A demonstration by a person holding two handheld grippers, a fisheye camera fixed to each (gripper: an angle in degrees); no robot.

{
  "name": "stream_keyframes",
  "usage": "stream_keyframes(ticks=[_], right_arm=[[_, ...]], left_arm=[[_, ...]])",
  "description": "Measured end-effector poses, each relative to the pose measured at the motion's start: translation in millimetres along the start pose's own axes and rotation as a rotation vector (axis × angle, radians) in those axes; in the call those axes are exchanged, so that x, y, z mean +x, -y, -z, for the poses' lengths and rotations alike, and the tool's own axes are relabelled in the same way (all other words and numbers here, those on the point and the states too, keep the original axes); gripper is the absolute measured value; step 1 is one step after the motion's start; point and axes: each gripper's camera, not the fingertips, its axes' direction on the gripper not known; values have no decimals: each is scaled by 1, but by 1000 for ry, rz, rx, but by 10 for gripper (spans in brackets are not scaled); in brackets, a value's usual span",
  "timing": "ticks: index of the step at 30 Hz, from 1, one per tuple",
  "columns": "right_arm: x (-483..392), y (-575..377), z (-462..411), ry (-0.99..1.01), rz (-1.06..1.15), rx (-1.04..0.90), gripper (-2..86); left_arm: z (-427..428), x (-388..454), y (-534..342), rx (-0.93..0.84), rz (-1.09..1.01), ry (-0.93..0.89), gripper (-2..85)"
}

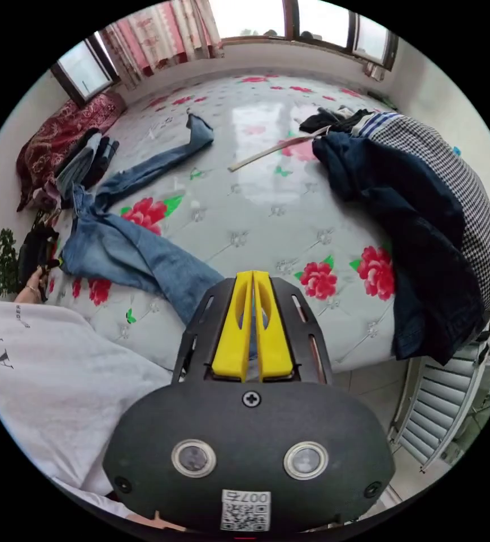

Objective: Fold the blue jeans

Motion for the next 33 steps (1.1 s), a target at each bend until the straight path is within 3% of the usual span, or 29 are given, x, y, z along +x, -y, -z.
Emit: stream_keyframes(ticks=[2, 5, 10, 13, 14, 16, 18, 23, 26, 28, 33], right_arm=[[36, 34, 55, -12, -71, 136, 9], [38, 43, 78, 30, 0, 221, 34], [-39, -14, 4, 167, 233, 6, 70], [-82, -54, -59, 109, 305, -186, 62], [-91, -66, -81, 6, 325, -243, 49], [-99, -72, -71, -60, 388, -133, 30], [-88, -51, -66, -14, 352, -236, 18], [-7, 38, 57, 181, 209, -40, 9], [27, 87, 98, 111, 175, 115, 19], [40, 110, 89, 21, 146, 85, 29], [65, 92, 46, 37, 44, 36, 49]], left_arm=[[18, -5, -17, 40, -8, -14, -1], [42, -13, -44, 84, 7, -13, -3], [59, -21, -70, 99, 48, -22, -4], [65, -15, -74, 103, 51, -12, -4], [65, -13, -74, 102, 46, -6, -4], [69, -9, -74, 102, 37, 1, -4], [82, -9, -80, 117, 36, -8, -4], [113, -12, -113, 148, 5, 27, -4], [95, -21, -134, 101, 48, 38, -4], [79, -24, -145, 76, 88, 14, -4], [61, -23, -166, 64, 113, 25, -4]])
